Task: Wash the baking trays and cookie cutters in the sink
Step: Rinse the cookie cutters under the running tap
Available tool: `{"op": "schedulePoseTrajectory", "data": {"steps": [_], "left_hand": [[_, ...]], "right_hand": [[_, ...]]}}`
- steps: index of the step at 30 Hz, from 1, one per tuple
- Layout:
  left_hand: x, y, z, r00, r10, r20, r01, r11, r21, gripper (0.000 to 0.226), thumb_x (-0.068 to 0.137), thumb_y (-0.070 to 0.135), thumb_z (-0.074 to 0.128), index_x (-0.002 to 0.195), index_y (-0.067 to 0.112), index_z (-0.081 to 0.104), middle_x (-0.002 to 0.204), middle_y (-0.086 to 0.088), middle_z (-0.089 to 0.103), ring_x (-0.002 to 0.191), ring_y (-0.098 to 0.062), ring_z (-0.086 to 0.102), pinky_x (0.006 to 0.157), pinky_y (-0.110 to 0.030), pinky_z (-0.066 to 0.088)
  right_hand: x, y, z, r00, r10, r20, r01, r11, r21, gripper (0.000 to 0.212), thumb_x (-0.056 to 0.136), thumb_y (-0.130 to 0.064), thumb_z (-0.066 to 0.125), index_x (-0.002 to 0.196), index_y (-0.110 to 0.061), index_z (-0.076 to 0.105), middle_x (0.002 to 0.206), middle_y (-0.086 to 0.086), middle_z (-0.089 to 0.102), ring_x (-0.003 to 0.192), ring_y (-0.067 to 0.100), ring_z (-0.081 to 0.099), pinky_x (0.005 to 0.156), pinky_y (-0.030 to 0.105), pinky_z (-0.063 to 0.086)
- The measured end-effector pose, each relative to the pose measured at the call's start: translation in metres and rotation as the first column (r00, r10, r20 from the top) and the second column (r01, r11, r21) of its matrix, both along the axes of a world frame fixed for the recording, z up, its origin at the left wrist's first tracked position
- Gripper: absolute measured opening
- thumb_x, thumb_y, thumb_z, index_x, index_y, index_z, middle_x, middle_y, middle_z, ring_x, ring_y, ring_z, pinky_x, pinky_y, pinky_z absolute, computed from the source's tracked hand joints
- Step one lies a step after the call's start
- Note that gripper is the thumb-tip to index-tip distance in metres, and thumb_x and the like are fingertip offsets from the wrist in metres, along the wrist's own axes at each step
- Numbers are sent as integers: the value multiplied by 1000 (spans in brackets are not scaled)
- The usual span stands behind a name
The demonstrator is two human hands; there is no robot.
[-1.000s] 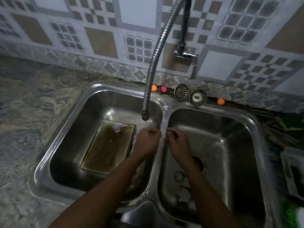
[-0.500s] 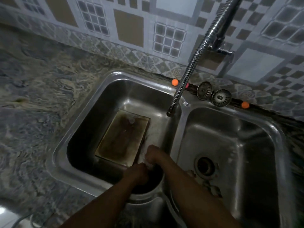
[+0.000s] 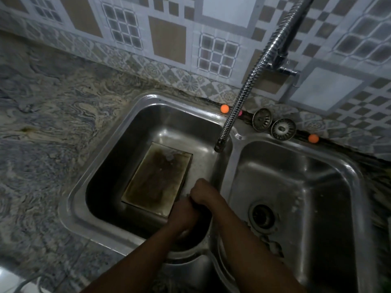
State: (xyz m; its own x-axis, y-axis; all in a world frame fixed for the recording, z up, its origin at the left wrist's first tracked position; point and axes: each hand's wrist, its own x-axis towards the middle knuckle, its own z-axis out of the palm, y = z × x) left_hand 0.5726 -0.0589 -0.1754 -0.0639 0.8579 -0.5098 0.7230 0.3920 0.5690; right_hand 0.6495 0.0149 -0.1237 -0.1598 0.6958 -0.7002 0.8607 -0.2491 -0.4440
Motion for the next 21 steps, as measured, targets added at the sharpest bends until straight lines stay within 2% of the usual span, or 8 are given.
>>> {"op": "schedulePoseTrajectory", "data": {"steps": [3,7,9,11,13,17,19,21], "left_hand": [[3,24,30,944,178,279,-259,921,292,20,88,29,60,87,15,75,81,-2,73,66,1,61,60,-21,38],[6,55,60,897,132,422,-332,831,446,23,86,15,67,64,8,70,69,-5,68,66,-8,61,61,-20,44],[8,64,70,856,137,499,-387,810,441,20,76,3,71,57,0,65,76,-14,68,74,-15,64,67,-17,45],[8,70,74,844,143,517,-404,804,437,21,69,15,69,53,4,59,85,-9,67,81,-10,64,72,-16,46],[8,74,76,834,134,536,-405,807,429,23,67,24,63,59,3,60,94,-6,65,85,-4,62,77,-17,47],[12,82,80,813,171,557,-450,792,413,29,87,39,49,82,15,64,94,-11,64,86,-22,63,80,-37,51],[13,88,87,832,207,514,-447,799,403,28,95,34,46,77,18,59,84,-12,63,79,-27,61,74,-42,51],[13,94,93,876,199,440,-391,827,404,31,97,27,47,69,17,54,75,-11,62,72,-28,59,66,-39,49]], "right_hand": [[18,20,15,953,-229,-197,253,961,107,27,93,-12,46,106,3,65,101,18,65,83,21,54,74,29,46],[40,25,27,691,-467,-552,610,786,98,26,90,-12,57,64,-9,61,54,2,59,49,14,53,49,27,42],[43,22,36,513,-521,-682,673,737,-57,6,92,-13,59,87,-15,62,70,5,64,57,14,56,51,25,42],[47,23,39,411,-525,-745,618,762,-195,24,93,-16,59,117,-21,58,96,7,70,74,17,63,60,31,47],[48,24,45,384,-503,-774,573,787,-227,27,97,-14,55,122,-20,59,99,7,70,80,18,65,68,34,50],[43,20,57,315,-477,-820,731,674,-110,18,91,-2,63,106,-11,62,95,9,68,73,12,64,53,22,52],[42,16,60,352,-437,-828,782,623,4,11,90,-2,64,98,-9,61,86,6,66,70,9,63,54,20,53],[42,12,60,500,-364,-786,776,590,220,6,91,-5,64,97,-5,62,80,-2,65,66,-2,61,59,13,50]]}}
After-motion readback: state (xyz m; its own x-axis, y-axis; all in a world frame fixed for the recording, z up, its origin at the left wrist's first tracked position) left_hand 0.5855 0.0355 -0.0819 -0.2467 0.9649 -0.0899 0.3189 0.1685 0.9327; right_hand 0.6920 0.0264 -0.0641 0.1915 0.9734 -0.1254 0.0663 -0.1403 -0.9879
